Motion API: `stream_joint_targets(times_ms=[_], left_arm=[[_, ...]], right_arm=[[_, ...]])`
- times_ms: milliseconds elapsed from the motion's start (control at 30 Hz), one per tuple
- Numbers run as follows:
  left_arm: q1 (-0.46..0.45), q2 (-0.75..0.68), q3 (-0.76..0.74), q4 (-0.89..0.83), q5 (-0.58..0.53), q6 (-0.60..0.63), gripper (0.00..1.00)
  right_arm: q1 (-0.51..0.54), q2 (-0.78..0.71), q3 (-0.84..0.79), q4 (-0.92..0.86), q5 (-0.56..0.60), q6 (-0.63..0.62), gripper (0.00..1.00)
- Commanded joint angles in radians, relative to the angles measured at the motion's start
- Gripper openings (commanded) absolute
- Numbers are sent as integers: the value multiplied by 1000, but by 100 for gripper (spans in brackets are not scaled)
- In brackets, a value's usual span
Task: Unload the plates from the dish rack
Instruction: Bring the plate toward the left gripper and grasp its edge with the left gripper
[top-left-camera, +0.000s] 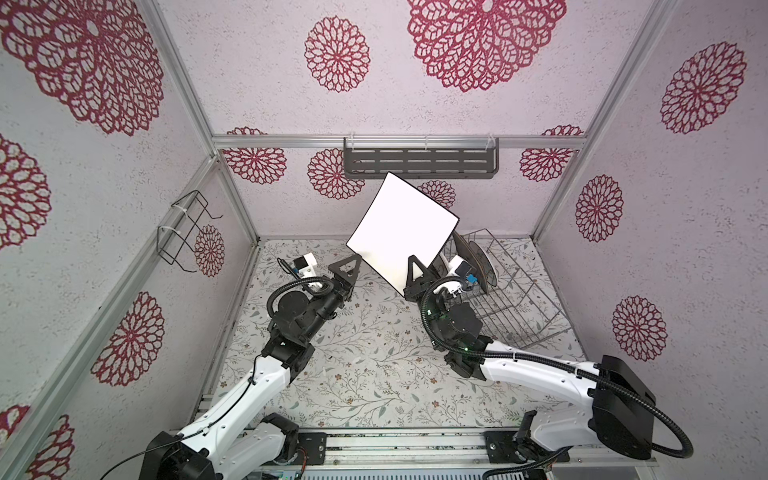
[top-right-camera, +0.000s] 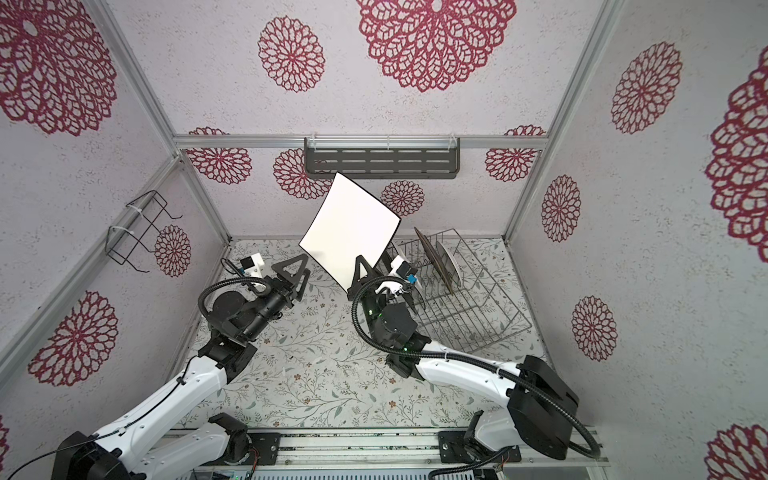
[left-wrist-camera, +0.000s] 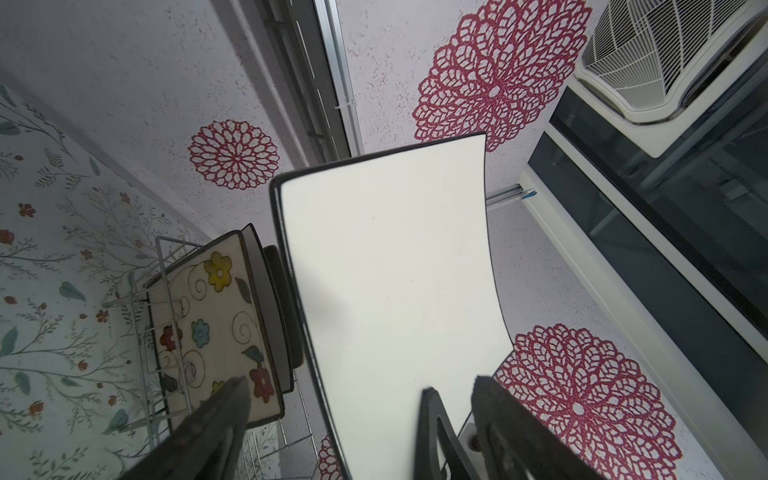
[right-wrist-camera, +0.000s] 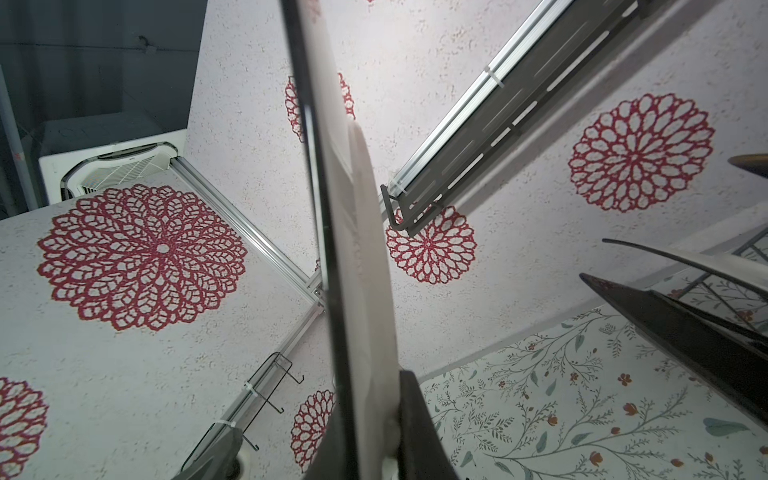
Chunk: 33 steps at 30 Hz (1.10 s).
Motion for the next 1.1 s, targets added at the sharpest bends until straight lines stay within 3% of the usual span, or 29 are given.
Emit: stream_joint_targets(times_ms=[0, 267, 433, 1067], left_arm=[[3, 20, -13, 98, 24, -36, 83], [4, 67, -30, 167, 9, -78, 78], [3, 88, -40, 219, 18, -75, 69], [1, 175, -36, 353, 57, -119, 54]], right_arm=[[14, -26, 85, 284, -13, 41, 0], [28, 27, 116, 344, -29, 40, 0], [30, 35, 99, 375, -35, 57, 0], [31, 9, 86, 302, -88, 171, 0]])
